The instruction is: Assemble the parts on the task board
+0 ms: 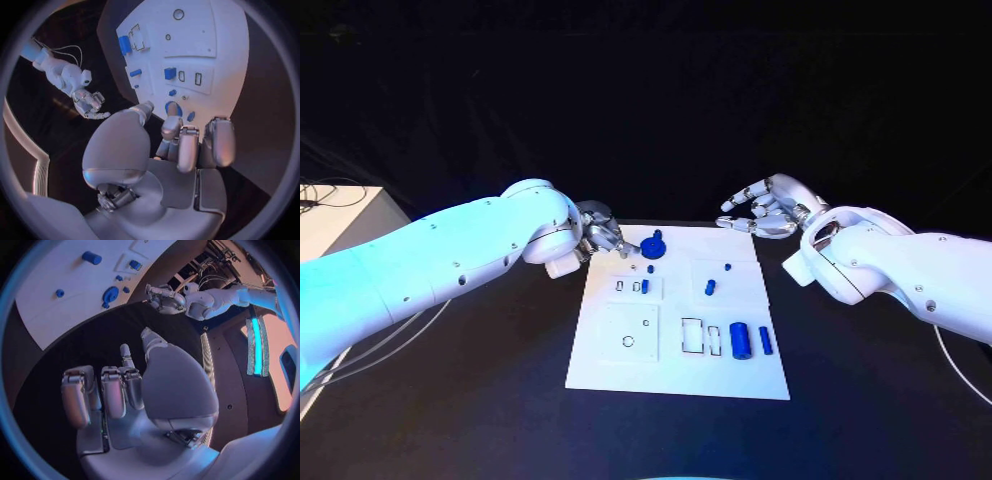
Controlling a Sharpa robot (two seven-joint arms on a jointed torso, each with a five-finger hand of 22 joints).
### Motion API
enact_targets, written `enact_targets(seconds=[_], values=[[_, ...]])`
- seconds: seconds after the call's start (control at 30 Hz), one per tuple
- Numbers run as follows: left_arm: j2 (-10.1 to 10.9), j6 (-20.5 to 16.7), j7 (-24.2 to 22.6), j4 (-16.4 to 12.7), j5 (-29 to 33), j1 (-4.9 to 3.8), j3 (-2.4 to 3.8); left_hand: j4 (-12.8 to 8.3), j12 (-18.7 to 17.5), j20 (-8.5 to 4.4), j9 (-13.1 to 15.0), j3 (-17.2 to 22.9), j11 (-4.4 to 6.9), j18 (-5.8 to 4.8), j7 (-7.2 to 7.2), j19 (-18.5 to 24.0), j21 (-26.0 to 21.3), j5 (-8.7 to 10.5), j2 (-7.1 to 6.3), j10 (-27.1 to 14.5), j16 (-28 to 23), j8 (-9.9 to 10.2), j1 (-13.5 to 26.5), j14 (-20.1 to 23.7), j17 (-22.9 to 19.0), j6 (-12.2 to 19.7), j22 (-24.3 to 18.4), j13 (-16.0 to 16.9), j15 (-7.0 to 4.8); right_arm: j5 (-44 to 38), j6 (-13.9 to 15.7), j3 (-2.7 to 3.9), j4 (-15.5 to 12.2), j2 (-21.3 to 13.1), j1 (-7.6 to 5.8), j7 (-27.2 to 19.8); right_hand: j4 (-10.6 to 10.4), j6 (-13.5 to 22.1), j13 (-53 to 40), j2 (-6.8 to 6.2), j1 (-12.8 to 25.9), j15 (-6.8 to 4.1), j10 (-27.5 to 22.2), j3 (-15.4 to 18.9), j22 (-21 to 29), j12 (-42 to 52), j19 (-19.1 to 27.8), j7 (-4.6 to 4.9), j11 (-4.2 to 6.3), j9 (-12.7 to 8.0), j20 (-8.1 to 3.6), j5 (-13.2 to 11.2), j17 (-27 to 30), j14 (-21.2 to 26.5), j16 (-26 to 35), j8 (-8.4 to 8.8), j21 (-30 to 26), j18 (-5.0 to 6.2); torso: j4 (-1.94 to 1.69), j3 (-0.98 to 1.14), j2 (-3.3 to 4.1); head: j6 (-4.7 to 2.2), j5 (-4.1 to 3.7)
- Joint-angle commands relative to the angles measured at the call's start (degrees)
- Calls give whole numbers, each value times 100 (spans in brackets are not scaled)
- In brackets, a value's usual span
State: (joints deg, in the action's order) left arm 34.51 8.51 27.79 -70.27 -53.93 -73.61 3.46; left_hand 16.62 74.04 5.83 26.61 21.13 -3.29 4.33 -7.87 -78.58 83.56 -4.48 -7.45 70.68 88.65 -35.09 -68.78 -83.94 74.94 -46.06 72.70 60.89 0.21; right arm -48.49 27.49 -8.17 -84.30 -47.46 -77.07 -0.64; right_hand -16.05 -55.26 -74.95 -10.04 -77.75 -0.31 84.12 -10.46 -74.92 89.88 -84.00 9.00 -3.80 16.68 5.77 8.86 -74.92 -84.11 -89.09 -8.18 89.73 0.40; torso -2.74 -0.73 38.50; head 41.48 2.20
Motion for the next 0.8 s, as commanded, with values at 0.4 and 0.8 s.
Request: enact_targets(seconds=[0.4, 0.8], values=[[-542, 953, 249, 550, -198, -192, -243, 13, -18, 6, 75, 16, -9, -70, 25, -31, 18, 17, 125, -54, 19, 14, 415, -454, 1160, 5, 24, -92, -30, -33, -202, -3, 20, 29, 0, 13, -39, 13, -1505, -25, -26, 37, 588, -10, -1508, 12, -600, -10, -38, 5, 33, 36, -1226, -520, 15, -34, 27, -40, 16, 8, 17, 15, 4], [-784, 1137, 263, 750, -121, -200, -425, -13, -36, 3, 103, 31, 6, -69, 45, -30, 18, 2, 139, -80, 16, -9, 441, -451, 1155, -36, 25, -125, -38, -86, -203, -4, 22, 63, 9, 42, -48, 10, -1505, -29, -6, 36, 588, 0, -1508, 12, -600, -12, -37, 6, 33, 41, -1223, -520, 16, -39, 27, -40, 17, -5, 36, 31, -36]])
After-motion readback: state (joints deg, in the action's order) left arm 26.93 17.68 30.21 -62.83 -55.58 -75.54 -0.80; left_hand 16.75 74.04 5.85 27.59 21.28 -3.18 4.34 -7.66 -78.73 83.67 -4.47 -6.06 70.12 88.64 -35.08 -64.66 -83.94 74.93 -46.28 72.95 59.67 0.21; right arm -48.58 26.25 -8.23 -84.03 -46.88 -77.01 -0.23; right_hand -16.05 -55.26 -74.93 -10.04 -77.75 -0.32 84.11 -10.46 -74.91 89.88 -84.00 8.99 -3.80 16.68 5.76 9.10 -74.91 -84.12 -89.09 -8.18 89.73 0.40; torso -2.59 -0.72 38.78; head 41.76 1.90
